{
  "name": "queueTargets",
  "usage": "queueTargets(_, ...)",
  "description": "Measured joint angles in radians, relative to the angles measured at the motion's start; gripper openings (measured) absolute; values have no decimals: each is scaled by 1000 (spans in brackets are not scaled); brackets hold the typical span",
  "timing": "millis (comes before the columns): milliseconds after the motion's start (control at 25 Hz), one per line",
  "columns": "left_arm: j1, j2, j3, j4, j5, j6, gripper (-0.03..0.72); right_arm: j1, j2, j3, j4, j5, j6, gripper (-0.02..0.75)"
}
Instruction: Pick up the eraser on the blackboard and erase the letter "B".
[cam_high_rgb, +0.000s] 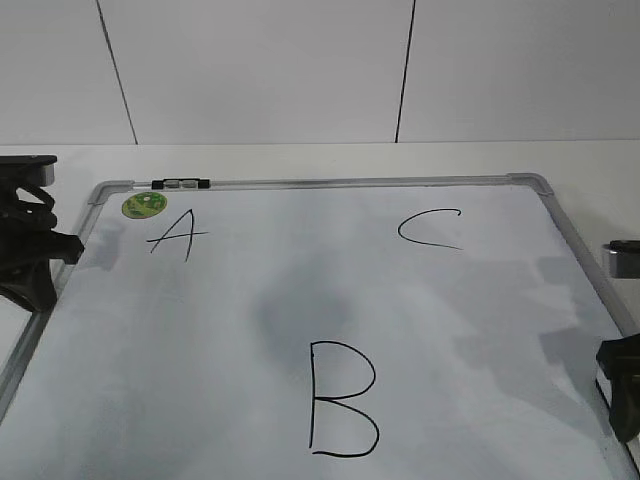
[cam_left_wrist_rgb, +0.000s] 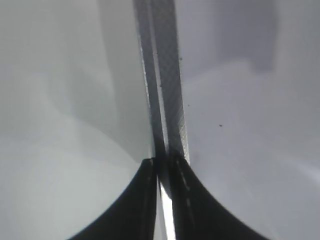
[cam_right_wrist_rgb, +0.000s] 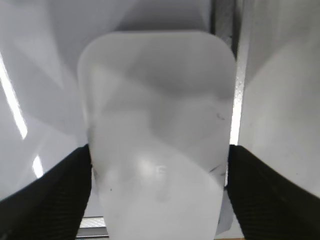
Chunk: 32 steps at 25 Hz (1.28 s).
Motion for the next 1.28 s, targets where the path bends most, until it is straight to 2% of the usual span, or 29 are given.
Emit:
queueTargets(240,0,0,0,0,0,0,52,0,18,0,16,0,0,655)
queueTargets(400,0,0,0,0,0,0,52,0,18,-2,19,4,-2,595)
queueTargets(560,0,0,0,0,0,0,52,0,18,-2,19,8,-6,573)
queueTargets(920,0,0,0,0,0,0,52,0,20,-7,34,42,-6,567)
queueTargets(1280,0,0,0,0,0,0,52,0,22,-139,41,148,-6,566)
